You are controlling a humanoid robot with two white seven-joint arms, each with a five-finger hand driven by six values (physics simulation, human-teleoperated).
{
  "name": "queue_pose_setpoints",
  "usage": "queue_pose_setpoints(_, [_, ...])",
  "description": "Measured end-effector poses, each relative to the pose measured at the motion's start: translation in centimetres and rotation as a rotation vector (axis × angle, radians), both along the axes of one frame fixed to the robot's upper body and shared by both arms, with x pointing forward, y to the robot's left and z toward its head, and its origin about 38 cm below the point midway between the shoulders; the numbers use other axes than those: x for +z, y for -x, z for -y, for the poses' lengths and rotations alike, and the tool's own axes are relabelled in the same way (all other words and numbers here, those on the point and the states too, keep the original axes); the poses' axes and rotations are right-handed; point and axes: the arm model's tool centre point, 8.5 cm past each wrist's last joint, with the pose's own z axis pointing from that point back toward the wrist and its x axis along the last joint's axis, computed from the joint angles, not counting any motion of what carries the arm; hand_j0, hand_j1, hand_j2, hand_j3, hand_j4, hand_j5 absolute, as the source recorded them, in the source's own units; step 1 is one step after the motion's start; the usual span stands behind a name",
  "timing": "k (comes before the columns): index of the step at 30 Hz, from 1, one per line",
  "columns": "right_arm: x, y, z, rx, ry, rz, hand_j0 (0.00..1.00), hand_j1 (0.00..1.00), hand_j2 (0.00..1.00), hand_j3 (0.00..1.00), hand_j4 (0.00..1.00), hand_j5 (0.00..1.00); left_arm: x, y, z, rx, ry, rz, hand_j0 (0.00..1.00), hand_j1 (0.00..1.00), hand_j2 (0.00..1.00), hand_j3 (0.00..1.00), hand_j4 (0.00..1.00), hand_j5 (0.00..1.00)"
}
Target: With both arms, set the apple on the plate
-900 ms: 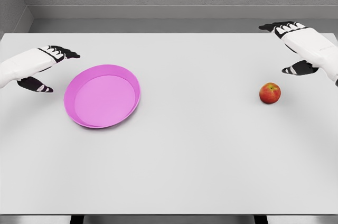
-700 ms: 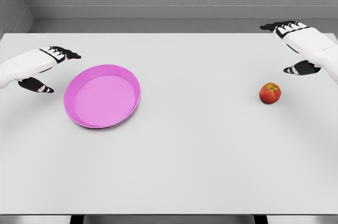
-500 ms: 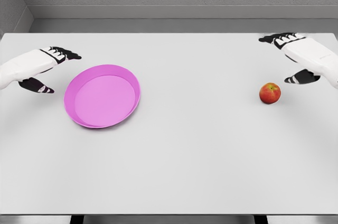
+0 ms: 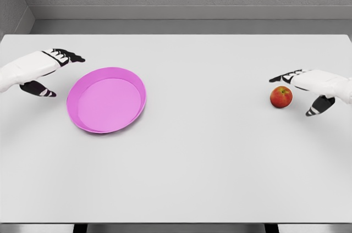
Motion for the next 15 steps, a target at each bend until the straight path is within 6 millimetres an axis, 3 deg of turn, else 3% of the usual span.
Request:
queue_pose_setpoints(3, [-0.4, -0.6, 0.1, -0.009, 0.004, -0.034, 1.0, 1.0, 1.0, 1.0, 1.0, 1.0, 0.0, -0.1, -0.1, 0.0, -0.01, -0.009, 1.0, 1.0, 1.0, 1.0, 1.0, 1.0])
queue_pose_setpoints(7, [0.7, -2.3, 0.0, -0.017, 0.013, -0.031, 1.0, 1.0, 1.0, 1.0, 1.0, 1.0, -0.2, -0.3, 0.4, -0.006, -0.008, -0.012, 1.0, 1.0, 1.0, 1.0, 1.0, 1.0])
queue_pose_setpoints(12, [-1.8, -2.8, -0.8, -0.012, 0.022, -0.097, 1.0, 1.0, 1.0, 1.0, 1.0, 1.0, -0.1, -0.6, 0.6, -0.003, 0.0, -0.007, 1.0, 1.0, 1.0, 1.0, 1.0, 1.0])
queue_pose_setpoints(15, [-2.2, -3.2, -1.2, -0.008, 0.021, -0.107, 1.0, 1.0, 1.0, 1.0, 1.0, 1.0, -0.3, -0.5, 0.6, -0.002, 0.002, -0.008, 1.0, 1.0, 1.0, 1.0, 1.0, 1.0])
